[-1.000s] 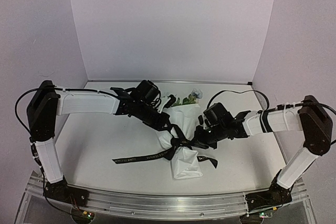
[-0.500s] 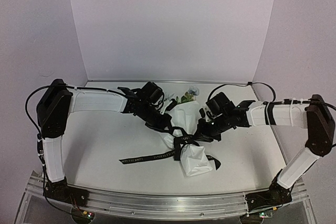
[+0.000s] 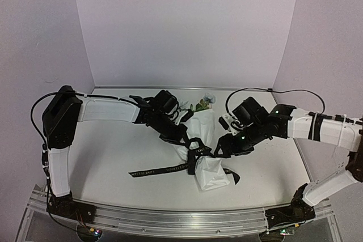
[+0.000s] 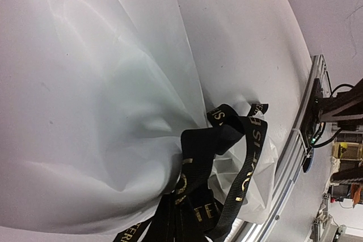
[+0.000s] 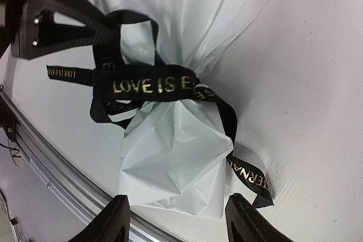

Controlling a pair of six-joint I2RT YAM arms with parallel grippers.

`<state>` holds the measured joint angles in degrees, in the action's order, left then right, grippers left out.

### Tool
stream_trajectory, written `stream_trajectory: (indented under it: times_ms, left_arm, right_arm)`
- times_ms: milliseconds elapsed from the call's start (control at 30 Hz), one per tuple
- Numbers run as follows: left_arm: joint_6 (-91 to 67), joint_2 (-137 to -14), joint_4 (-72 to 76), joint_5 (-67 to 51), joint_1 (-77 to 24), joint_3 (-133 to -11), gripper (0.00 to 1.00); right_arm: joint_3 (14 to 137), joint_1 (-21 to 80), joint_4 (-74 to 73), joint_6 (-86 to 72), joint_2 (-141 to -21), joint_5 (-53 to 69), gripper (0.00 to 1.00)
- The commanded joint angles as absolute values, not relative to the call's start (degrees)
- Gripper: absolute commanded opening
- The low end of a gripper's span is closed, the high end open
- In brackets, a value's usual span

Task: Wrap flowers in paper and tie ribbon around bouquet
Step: Cross the half-tied ribbon over the folded bouquet.

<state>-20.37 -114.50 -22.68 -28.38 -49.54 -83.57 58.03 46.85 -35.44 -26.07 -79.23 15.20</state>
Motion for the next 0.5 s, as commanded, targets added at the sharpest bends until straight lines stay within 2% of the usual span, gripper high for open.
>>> stream_trajectory:
  times_ms: [0,467]
  left_arm:
    - [-20.61,-114.29,-20.59,-30.96,-49.39,-84.91,0.0]
    - [-17.99,-114.37,-20.52,-33.43,-49.39,-84.42,0.0]
  right_arm:
    - [61.79,50.05,-37.61,-19.15,-80.62,13.88,0.61]
    - [70.23,53.46,-37.61,-16.1,-92.48,14.37,0.6]
